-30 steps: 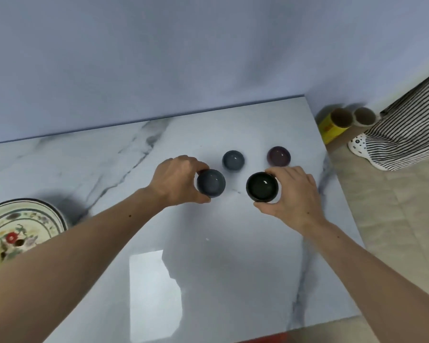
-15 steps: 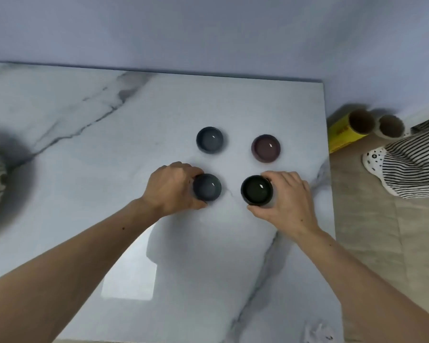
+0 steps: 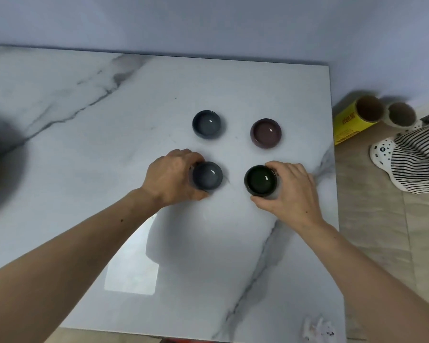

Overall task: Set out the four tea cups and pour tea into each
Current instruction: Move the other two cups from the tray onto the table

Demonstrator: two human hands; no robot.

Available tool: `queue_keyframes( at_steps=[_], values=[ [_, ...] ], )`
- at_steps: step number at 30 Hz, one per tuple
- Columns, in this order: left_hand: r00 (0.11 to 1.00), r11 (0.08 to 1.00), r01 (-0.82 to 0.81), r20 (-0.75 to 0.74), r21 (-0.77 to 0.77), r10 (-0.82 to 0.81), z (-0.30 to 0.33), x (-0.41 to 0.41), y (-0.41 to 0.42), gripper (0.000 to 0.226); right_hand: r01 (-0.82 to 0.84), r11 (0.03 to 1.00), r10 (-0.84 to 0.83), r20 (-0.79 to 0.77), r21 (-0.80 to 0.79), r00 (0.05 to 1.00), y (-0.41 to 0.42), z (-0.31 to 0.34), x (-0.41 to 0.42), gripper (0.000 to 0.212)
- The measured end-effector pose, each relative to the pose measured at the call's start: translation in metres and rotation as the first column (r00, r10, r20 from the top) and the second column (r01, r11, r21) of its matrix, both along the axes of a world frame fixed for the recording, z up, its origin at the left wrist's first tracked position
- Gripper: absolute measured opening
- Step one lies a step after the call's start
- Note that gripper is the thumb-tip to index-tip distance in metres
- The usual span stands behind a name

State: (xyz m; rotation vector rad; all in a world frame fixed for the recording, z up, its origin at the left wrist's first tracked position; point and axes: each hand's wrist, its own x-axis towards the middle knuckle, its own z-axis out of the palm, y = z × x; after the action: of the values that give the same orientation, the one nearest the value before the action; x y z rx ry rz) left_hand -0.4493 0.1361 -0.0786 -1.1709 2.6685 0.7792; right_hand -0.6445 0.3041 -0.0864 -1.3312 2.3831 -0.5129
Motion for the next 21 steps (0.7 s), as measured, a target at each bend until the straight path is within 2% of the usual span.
queue_keyframes(
  at_steps=[2,5,7,9,12,14,18,21],
  values=[
    [1.000,1.000,0.000,0.019,-0.002,0.000,0.001,-0.001,0.001,0.061,-0.015,0.999,0.015,-0.009,0.036,1.000,0.000,0.001,0.000,0.077],
    [0.999,0.999,-0.021,0.037,0.025,0.020,0.007,0.000,0.002,0.078,-0.033,0.994,0.034,-0.011,0.101,0.999,-0.002,0.009,0.000,0.095],
    [0.998,0.998,-0.030,0.048,0.046,0.027,0.017,0.003,0.000,0.087,-0.034,0.995,0.037,-0.028,0.090,0.999,-0.004,0.021,0.001,0.096],
    [0.998,0.999,-0.014,0.063,0.043,0.011,0.031,0.010,-0.006,0.086,-0.053,0.998,0.055,-0.059,0.042,0.997,-0.011,0.038,0.005,0.088],
    [0.996,1.000,0.006,0.086,0.016,-0.007,0.056,0.025,-0.017,0.072,-0.089,0.996,0.087,-0.064,-0.026,0.994,-0.025,0.064,0.016,0.077],
    [0.996,1.000,-0.002,0.089,-0.005,0.003,0.074,0.040,-0.024,0.060,-0.130,0.991,0.128,-0.052,-0.042,0.990,-0.038,0.082,0.029,0.068],
    [0.996,0.998,-0.016,0.088,-0.056,0.021,0.106,0.079,-0.033,0.042,-0.220,0.972,0.213,-0.086,-0.082,0.973,-0.065,0.114,0.064,0.035],
    [0.994,0.997,-0.032,0.104,-0.073,0.040,0.127,0.117,-0.043,0.035,-0.278,0.958,0.272,-0.087,-0.073,0.958,-0.089,0.137,0.097,0.028]
  ],
)
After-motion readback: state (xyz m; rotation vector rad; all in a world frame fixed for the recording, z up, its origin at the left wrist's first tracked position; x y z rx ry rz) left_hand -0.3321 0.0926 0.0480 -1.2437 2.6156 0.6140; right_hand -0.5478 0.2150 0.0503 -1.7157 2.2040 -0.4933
